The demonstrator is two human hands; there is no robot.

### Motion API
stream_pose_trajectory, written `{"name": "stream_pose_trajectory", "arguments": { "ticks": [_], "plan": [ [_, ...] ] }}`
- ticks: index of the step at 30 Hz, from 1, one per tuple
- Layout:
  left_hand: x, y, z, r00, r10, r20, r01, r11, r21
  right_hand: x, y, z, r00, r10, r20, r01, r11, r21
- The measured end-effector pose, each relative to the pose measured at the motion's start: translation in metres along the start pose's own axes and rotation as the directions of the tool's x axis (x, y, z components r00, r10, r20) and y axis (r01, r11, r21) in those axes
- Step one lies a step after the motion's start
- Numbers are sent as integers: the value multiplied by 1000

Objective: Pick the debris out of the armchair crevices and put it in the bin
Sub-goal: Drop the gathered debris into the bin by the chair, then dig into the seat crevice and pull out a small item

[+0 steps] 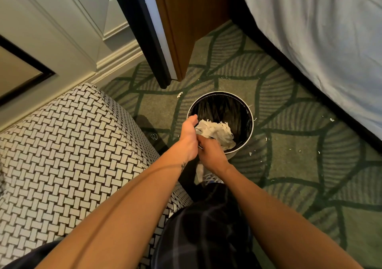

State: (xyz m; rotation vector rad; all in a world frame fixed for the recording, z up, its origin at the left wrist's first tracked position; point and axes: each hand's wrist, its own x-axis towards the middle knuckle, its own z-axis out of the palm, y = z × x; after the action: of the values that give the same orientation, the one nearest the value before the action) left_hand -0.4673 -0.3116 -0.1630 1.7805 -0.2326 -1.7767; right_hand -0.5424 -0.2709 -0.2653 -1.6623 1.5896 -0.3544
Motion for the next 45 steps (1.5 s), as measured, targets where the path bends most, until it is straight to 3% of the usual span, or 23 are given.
{"name": "stream_pose_trajectory", "arguments": {
  "ticks": [7,14,19,22,24,36,45],
  "plan": [
    [2,3,-26,1000,-6,22,8,993,-115,10,-13,11,990,-96,106,108,988,-112],
    [-4,2,-30,1000,-30,-8,27,969,-244,5,-17,0,981,-45,190,80,980,-184],
    [-27,2,-44,1000,9,-3,-9,972,-235,-7,-53,-23,999,35,22,-38,982,183],
    [-40,4,-57,997,77,27,-67,964,-258,-16,-84,-36,998,70,8,-66,887,457],
    [-54,8,-66,990,125,62,-103,954,-280,-23,-106,-47,997,70,19,-69,841,537],
    [-187,32,-161,899,374,227,-292,899,-328,-115,-231,-95,993,-90,78,16,753,658],
    [-281,2,-321,907,409,94,-344,852,-395,-179,-345,-29,917,-264,300,4,757,654]
  ]
}}
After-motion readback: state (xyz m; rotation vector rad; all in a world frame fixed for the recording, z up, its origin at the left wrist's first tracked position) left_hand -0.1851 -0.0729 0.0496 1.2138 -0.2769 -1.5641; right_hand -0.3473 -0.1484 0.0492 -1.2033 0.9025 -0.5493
